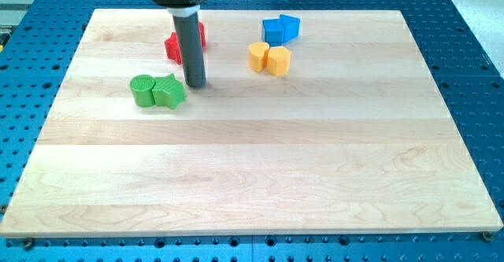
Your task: Separate the green star from the green circle
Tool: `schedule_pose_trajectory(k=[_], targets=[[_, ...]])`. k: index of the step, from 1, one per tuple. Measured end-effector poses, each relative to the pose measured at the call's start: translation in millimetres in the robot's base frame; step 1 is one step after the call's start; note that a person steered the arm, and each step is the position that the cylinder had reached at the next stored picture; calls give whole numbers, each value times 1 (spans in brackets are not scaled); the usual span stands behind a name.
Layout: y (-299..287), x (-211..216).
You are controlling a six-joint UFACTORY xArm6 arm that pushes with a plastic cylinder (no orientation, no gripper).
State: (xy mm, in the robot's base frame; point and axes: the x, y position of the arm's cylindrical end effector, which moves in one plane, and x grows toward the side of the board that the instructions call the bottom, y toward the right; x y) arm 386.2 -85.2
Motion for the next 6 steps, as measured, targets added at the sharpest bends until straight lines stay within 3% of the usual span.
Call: schedule_pose_trajectory(k=[1,3,4,6], targets=[[-14,24],[-79,31],[-123,107],[-138,92]])
